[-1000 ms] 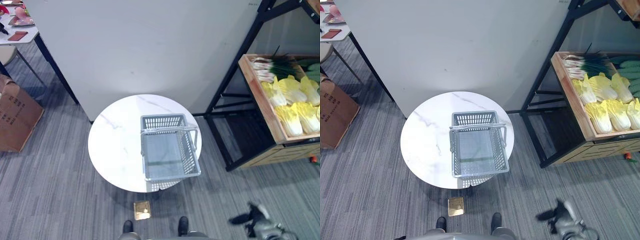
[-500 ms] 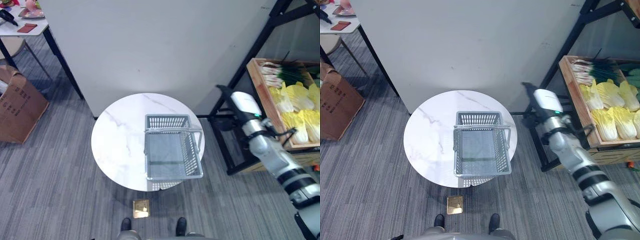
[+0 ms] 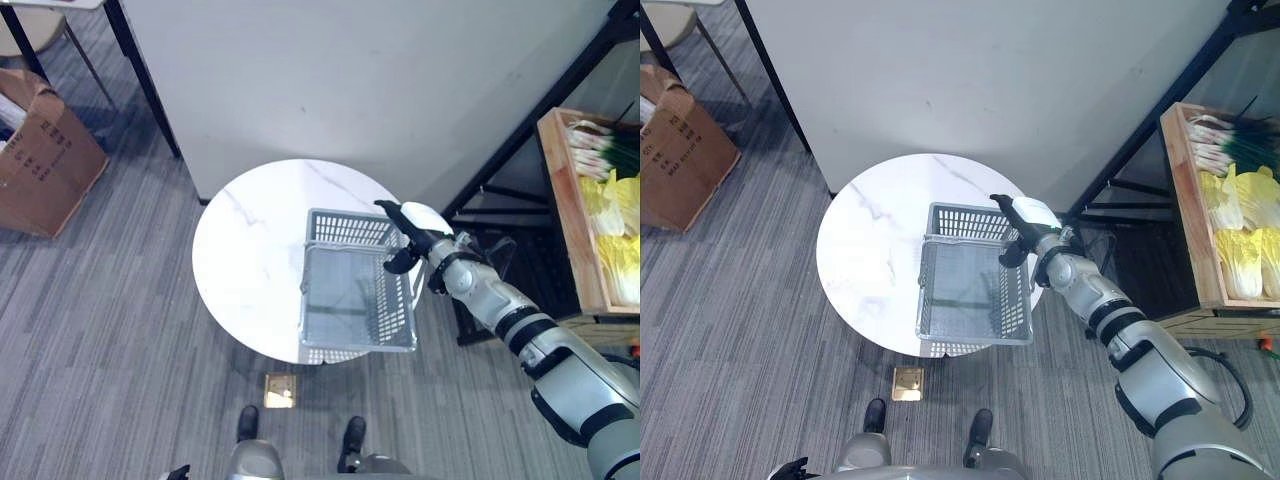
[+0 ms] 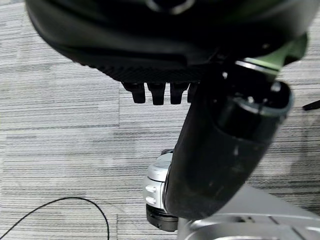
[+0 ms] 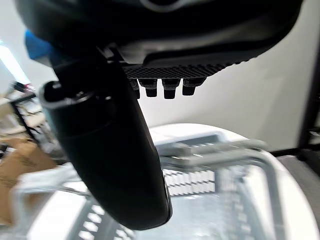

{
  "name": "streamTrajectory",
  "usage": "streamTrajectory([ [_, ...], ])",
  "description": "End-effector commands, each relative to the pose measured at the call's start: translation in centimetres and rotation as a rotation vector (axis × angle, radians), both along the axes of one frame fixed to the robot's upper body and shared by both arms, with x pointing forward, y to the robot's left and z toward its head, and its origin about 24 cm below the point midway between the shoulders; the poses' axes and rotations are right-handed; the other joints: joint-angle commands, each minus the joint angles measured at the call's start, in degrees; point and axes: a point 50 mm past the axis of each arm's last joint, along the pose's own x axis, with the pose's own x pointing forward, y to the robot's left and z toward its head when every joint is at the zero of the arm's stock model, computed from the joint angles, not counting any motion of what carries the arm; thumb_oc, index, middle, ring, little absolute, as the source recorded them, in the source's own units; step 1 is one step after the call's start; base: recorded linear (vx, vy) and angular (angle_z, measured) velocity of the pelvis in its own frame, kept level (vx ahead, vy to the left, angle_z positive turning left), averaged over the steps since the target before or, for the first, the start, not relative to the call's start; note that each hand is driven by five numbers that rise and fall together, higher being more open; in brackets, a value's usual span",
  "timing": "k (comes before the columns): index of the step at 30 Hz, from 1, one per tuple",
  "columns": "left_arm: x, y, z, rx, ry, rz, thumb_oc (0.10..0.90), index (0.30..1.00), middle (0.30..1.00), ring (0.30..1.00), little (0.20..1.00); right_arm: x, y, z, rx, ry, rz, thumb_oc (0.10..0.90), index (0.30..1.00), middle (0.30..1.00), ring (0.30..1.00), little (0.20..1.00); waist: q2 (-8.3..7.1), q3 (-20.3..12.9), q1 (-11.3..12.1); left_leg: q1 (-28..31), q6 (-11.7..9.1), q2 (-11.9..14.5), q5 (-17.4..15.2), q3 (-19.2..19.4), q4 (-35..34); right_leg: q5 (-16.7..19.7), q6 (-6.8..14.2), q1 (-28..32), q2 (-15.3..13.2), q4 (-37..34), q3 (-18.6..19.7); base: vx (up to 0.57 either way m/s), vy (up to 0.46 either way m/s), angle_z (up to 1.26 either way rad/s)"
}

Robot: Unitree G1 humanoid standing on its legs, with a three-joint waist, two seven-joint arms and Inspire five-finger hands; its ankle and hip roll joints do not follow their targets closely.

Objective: Get the vegetables into the basket

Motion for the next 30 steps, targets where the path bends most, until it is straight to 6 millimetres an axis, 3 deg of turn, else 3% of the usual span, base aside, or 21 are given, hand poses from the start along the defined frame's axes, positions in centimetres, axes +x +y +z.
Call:
streamTrajectory([
  [1,-0.4,-0.8,-0.3,-0.004,0.036,-0.032,0.9,1.0,1.0,1.0,1.0,2.7,-0.4,7.1,-0.01,-0.215,-0.033,0.9,1.0,1.0,1.0,1.0,-0.2,0.0,1.1,-2.4,-0.5,0.4,0.1,-2.7,-0.6,1.3,5.5,0.0,-4.8,0.0,0.7,-0.05,-0.007,0.02],
  [6,0.4,-1.1,-0.3,-0.004,0.012,-0.05,0.9,1.0,1.0,1.0,1.0,3.1,-2.1,6.5,-0.022,-0.196,-0.139,0.9,1.0,1.0,1.0,1.0,0.29,0.7,1.6,-3.6,-0.4,0.1,0.7,-3.4,-0.6,1.6,5.5,-0.9,-4.9,0.0,0.3,-0.02,0.008,0.07],
  [7,0.6,-1.1,-0.3,-0.003,0.008,-0.051,0.9,1.0,1.0,1.0,1.0,3.1,-2.5,6.3,-0.024,-0.19,-0.159,0.861,0.945,0.945,0.945,0.945,0.36,0.8,1.7,-3.7,-0.4,0.1,0.7,-3.5,-0.6,1.7,5.5,-1.0,-4.9,0.0,0.3,0.0,0.004,0.09],
  [8,1.0,-1.3,-0.3,-0.007,-0.007,-0.053,0.9,1.0,1.0,1.0,1.0,3.0,-3.0,6.0,-0.025,-0.187,-0.19,0.4,0.3,0.3,0.3,0.3,0.49,1.0,1.8,-4.2,-0.4,0.0,0.9,-3.7,-0.6,1.7,5.5,-1.5,-4.9,0.0,0.4,0.0,0.001,0.08],
  [12,1.2,-1.5,-0.3,-0.006,-0.008,-0.06,0.9,1.0,1.0,1.0,1.0,2.9,-2.8,5.1,-0.035,-0.162,-0.192,0.4,0.3,0.3,0.3,0.3,0.62,1.3,1.9,-4.8,-0.3,0.1,1.0,-4.2,-0.6,1.6,5.3,-2.0,-4.8,0.0,0.3,0.01,-0.002,0.04],
  [23,1.4,-1.2,-0.2,0.011,-0.001,-0.065,0.9,1.0,1.0,1.0,1.0,2.7,2.3,5.0,-0.006,-0.193,0.014,0.4,0.3,0.3,0.3,0.3,-0.02,0.6,1.1,-3.2,-0.2,0.3,0.1,-3.3,-0.6,0.7,5.1,-1.0,-4.4,0.0,1.0,0.02,-0.001,-0.03],
  [30,0.6,-1.0,-0.3,0.011,0.032,-0.058,0.9,1.0,1.0,1.0,1.0,2.3,2.8,4.4,0.014,-0.169,0.045,0.4,0.3,0.3,0.3,0.3,-0.23,-0.1,0.9,-1.6,-0.2,0.5,-0.6,-2.9,-0.6,0.1,5.1,0.3,-4.3,0.0,1.0,0.01,-0.002,-0.02],
])
